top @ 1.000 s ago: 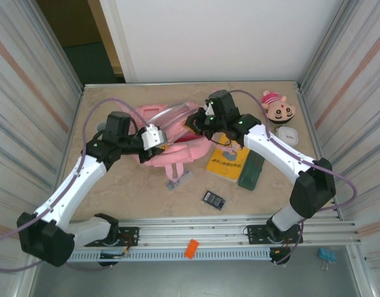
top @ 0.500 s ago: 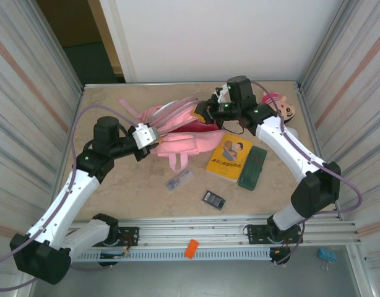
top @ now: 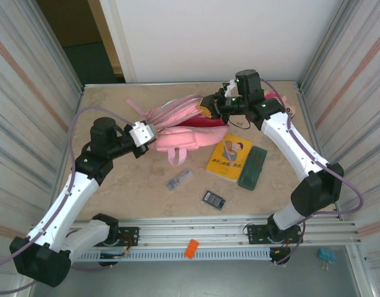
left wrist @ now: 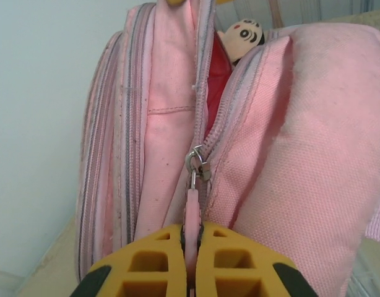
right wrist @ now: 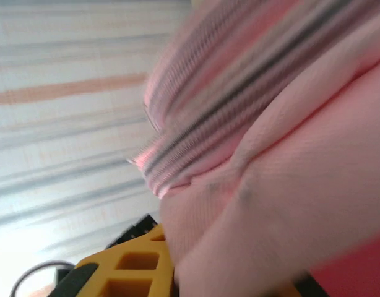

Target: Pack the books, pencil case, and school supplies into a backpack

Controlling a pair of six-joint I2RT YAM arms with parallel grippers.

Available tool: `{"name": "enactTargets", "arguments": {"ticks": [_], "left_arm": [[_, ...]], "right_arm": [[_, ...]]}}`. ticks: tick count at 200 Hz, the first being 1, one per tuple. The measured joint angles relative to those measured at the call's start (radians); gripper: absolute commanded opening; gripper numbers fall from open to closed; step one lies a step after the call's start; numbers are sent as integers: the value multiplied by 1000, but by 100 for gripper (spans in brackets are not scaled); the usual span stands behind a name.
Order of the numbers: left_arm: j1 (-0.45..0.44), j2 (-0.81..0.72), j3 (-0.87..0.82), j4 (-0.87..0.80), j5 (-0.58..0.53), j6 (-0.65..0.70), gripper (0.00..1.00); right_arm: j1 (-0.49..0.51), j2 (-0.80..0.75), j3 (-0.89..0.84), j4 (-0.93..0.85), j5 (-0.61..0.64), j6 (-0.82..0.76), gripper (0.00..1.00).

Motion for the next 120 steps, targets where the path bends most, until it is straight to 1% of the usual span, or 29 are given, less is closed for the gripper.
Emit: {"name": "enactTargets", "arguments": {"ticks": [4,9,12,17,31,46,67,88,98,105,110,120], "left_arm": [[5,0,0,-4,-1,-6,0],[8,0,1,-10,-8,-10,0],[9,1,1,-12,-12,-13,0],[8,2,2,-15,-17,-15,0],[7,7,5,-25,-27,-21,0],[7,15,11,-36,-27,-34,0],[4,28,20,-37,-27,-52,0],[-21,47,43,-34,-35,-61,0],[-38,55,54,-27,-38,-62,0],[-52,62,61,-21,-40,-62,0],[-62,68,65,-18,-42,-62,0],[-78,77,71,-16,-45,-61,0]], "right_arm": [[0,0,0,12,13,8,24],[2,0,-6,32,26,30,30],[4,-2,-11,46,32,35,35],[9,-3,-23,70,47,52,40],[27,-5,-53,119,90,101,45],[54,-2,-69,142,131,135,53],[96,-1,-80,174,193,176,58],[139,-1,-109,214,238,211,59],[159,6,-116,222,254,223,55],[172,16,-115,231,261,232,50],[180,24,-114,238,266,234,41],[191,41,-111,246,279,243,28]]}}
